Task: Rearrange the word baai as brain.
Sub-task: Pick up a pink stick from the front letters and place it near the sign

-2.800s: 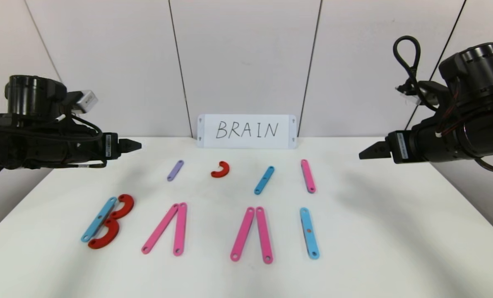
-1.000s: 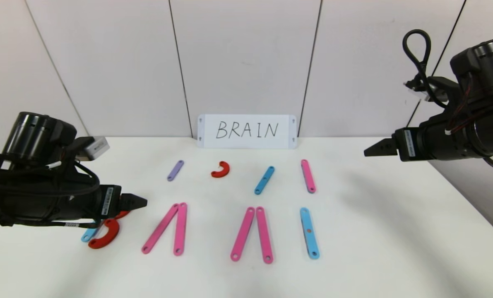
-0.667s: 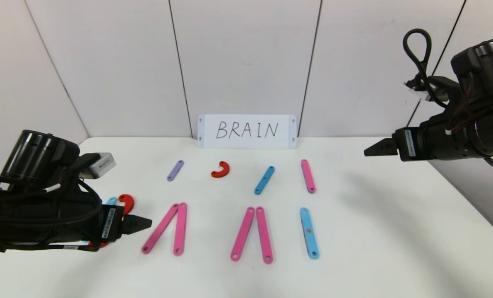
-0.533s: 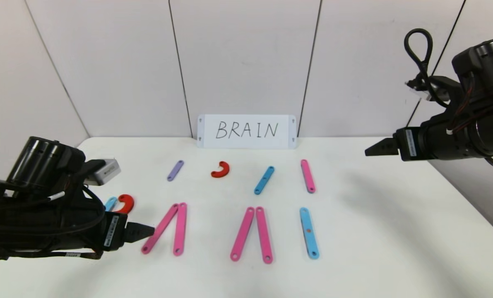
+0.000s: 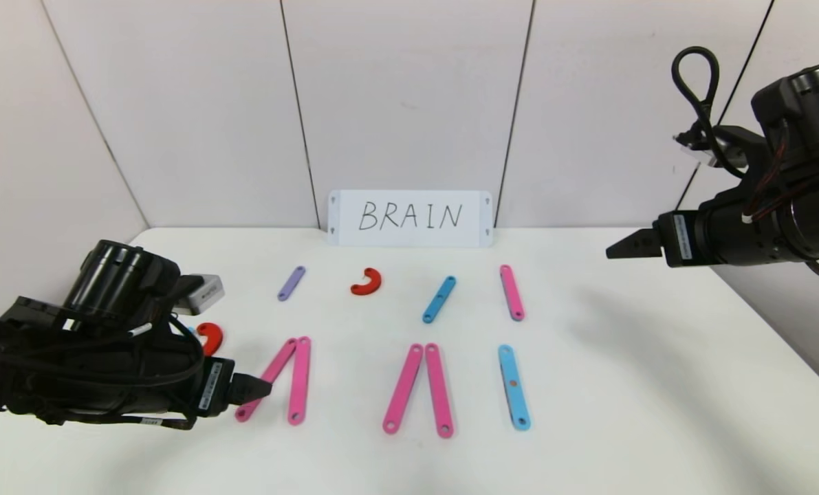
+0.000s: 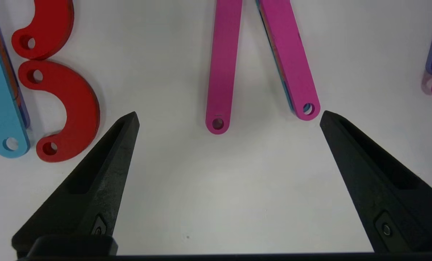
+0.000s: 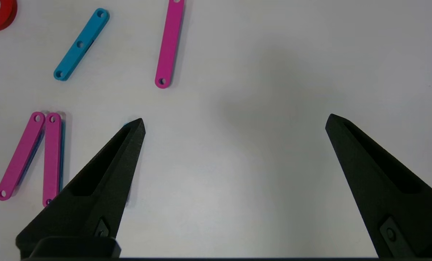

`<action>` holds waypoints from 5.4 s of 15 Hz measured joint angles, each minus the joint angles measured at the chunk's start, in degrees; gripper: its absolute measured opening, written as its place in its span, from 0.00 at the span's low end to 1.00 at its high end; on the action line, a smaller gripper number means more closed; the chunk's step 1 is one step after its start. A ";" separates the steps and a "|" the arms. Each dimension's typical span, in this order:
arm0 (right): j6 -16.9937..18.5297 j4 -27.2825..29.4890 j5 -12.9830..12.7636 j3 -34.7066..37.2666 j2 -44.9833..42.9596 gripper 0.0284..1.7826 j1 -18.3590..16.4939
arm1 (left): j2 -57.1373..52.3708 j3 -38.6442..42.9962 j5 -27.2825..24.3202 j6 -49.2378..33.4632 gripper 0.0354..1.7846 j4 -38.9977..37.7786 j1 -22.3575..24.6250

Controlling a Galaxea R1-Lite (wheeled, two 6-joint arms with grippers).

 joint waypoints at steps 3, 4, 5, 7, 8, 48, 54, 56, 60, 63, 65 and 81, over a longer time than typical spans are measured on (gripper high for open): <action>0.00 -0.02 0.01 0.00 0.00 0.98 -0.22 | 3.01 0.88 -0.09 0.55 0.98 -3.69 0.04; 0.00 -0.02 0.01 0.00 0.00 0.98 -0.27 | 3.67 1.00 -0.09 0.94 0.98 -3.83 0.04; -0.02 -0.02 0.01 0.00 0.00 0.98 -0.29 | 4.16 1.18 -0.06 1.18 0.98 -3.83 0.04; 0.00 -0.05 0.01 0.00 0.00 0.98 -0.30 | 4.88 1.19 0.05 1.29 0.98 -3.89 0.22; 0.00 -0.02 0.00 0.00 0.00 0.98 -0.30 | 5.21 1.19 0.24 1.30 0.98 -3.89 0.33; -0.09 -0.11 0.17 0.00 -2.10 0.98 -1.35 | 13.23 0.88 2.26 8.75 0.14 -11.40 0.22; -0.09 -0.11 0.26 0.00 -2.07 0.98 -1.38 | 12.02 -5.95 4.38 7.52 0.14 -14.04 2.40; -0.22 -0.09 0.33 0.07 -2.02 0.98 -1.35 | 11.89 -10.00 8.14 7.46 0.13 -14.43 2.97; -0.63 -0.09 0.44 0.30 -1.88 0.98 -1.35 | 13.78 -15.15 9.24 7.51 0.14 -14.51 6.25; -0.71 -0.11 0.44 0.51 -1.77 0.98 -1.16 | 16.62 -18.47 8.69 7.52 0.14 -14.62 9.09; -0.77 -0.13 0.39 0.62 -1.74 0.98 -0.90 | 19.35 -21.92 5.90 7.41 0.14 -14.21 11.36; -1.05 -3.08 0.23 2.21 -1.74 0.98 -0.63 | 31.37 -30.57 1.32 7.38 0.14 -12.78 16.27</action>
